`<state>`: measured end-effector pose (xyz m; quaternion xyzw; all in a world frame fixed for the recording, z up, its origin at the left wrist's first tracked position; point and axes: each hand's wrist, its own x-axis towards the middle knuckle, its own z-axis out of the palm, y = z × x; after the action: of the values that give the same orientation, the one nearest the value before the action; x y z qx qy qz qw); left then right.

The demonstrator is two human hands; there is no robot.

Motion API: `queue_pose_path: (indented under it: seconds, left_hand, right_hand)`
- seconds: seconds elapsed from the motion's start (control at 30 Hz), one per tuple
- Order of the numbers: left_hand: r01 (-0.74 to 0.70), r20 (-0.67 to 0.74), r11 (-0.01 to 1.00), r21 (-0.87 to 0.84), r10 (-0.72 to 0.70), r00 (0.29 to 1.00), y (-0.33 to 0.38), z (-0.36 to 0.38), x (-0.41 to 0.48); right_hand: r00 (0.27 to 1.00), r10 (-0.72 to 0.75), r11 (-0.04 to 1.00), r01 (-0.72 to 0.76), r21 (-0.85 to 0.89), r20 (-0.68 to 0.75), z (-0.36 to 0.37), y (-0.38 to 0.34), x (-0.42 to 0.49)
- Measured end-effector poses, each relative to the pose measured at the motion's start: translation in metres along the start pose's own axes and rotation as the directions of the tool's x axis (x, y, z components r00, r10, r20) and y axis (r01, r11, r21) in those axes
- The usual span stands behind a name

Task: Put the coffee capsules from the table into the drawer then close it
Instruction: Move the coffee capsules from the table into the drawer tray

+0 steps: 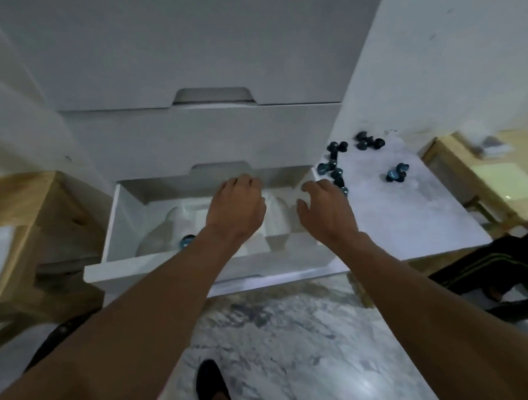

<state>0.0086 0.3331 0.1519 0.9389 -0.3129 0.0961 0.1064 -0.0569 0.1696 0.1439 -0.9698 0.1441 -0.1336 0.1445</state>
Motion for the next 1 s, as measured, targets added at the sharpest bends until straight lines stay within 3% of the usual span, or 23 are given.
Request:
queue_pose_path:
  seconds: [0.1, 0.47, 1.0]
  left_hand:
    - [-0.068, -0.056, 0.994, -0.087, 0.063, 0.996, 0.059, -0.003, -0.014]
    - [-0.253, 0.007, 0.959, -0.132, 0.256, 0.967, 0.219, 0.016, 0.006]
    - [-0.311, 0.110, 0.936, -0.166, 0.331, 0.937, 0.284, 0.119, 0.221]
  right_hand:
    - [0.999, 0.041, 0.999, -0.041, -0.014, -0.005, -0.031, 0.048, -0.038]
    - [0.972, 0.233, 0.972, -0.234, -0.001, -0.029, -0.096, 0.190, -0.095]
    - [0.940, 0.340, 0.940, -0.340, 0.026, 0.011, -0.078, 0.339, 0.075]
